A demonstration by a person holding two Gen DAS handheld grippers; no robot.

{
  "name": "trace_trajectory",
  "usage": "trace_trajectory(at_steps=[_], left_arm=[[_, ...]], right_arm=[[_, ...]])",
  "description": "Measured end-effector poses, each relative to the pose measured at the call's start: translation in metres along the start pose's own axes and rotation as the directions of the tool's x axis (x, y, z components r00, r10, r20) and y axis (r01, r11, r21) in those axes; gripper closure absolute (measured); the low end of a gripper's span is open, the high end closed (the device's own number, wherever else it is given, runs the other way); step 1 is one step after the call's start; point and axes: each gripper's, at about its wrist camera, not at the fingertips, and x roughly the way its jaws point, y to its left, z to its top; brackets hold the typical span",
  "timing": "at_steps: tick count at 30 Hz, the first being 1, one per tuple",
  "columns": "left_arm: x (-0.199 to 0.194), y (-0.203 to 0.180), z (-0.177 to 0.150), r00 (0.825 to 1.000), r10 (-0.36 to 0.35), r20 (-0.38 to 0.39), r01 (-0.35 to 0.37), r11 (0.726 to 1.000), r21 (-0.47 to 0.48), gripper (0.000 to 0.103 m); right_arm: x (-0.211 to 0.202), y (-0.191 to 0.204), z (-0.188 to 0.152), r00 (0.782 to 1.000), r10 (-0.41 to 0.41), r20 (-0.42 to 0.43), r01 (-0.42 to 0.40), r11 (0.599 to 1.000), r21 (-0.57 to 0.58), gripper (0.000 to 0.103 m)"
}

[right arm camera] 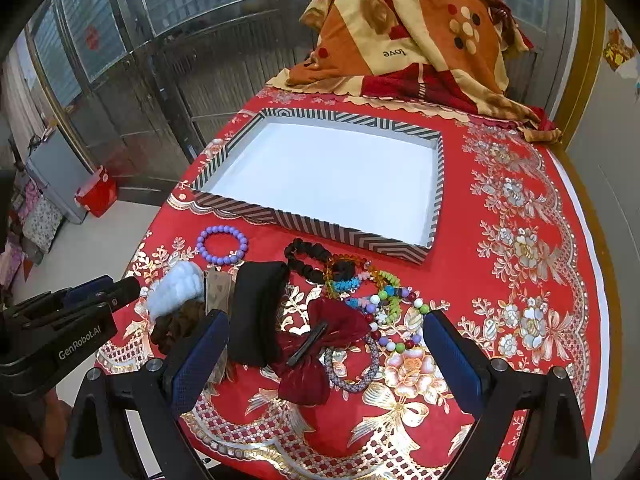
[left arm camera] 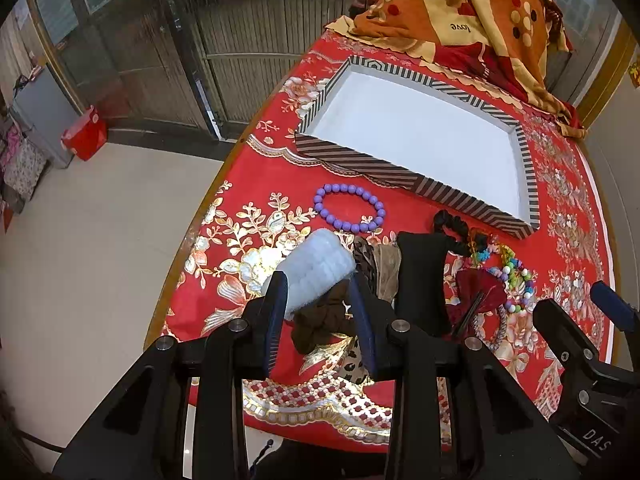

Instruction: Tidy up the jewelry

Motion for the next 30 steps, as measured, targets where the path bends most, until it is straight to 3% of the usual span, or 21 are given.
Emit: trace_trajectory(at_steps=[10, 30], left_arm=[[0.0019, -0.0031, 0.002, 0.999, -0.004, -0.043, 0.004, 1.0, 0.001, 0.072], [0.0086, -0.0011, 0.003, 1.0, 0.008, -0.026, -0.008, 1.0, 0.003, 0.072]], right_arm=[[0.0021, -0.0001, -0.0002, 1.0, 0.001, -0.006, -0.001, 1.0, 0.001, 0.006], [0.0093, -0.005, 0.0021, 0.999, 0.009, -0.033, -0.009, 1.0, 0.007, 0.006]])
